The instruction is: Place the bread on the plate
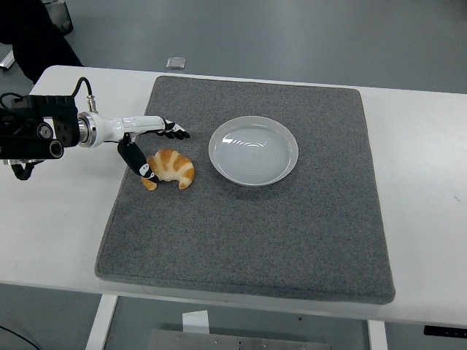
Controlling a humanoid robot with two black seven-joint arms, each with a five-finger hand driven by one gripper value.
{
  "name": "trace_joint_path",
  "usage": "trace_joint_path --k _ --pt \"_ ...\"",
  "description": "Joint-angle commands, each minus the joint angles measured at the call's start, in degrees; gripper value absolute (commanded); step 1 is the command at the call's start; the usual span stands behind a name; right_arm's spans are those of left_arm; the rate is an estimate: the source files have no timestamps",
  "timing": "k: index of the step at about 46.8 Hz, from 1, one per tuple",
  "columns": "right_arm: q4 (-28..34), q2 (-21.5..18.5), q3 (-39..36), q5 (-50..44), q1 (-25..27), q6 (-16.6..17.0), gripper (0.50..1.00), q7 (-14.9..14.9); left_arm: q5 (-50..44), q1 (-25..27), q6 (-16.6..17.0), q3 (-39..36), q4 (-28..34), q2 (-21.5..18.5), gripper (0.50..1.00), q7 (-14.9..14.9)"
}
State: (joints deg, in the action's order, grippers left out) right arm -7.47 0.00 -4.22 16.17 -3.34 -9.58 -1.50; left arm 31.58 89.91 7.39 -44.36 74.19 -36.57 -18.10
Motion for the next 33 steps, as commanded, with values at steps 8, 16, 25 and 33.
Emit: trace_joint_path --k 8,16,25,33 --pt "0.00 0.00 0.00 0.00 0.00 0.00 0.952 0.00 0.06 -1.32 0.70 0.06 -0.36 2.73 0.988 0.00" --pt "0.00 0.00 0.00 0.00 0.00 0.00 0.952 0.00 0.06 -2.55 1.84 0.06 -1.15 3.43 0.981 0.00" --pt "0.00 0.00 0.00 0.00 0.00 0.00 0.952 0.00 0.06 -2.90 2.63 -0.03 -1.68 3.70 0.966 0.00" --pt "0.00 0.00 0.00 0.00 0.00 0.00 0.952 0.00 0.06 -3.60 3.16 -0.03 -2.38 4.05 0.932 0.00"
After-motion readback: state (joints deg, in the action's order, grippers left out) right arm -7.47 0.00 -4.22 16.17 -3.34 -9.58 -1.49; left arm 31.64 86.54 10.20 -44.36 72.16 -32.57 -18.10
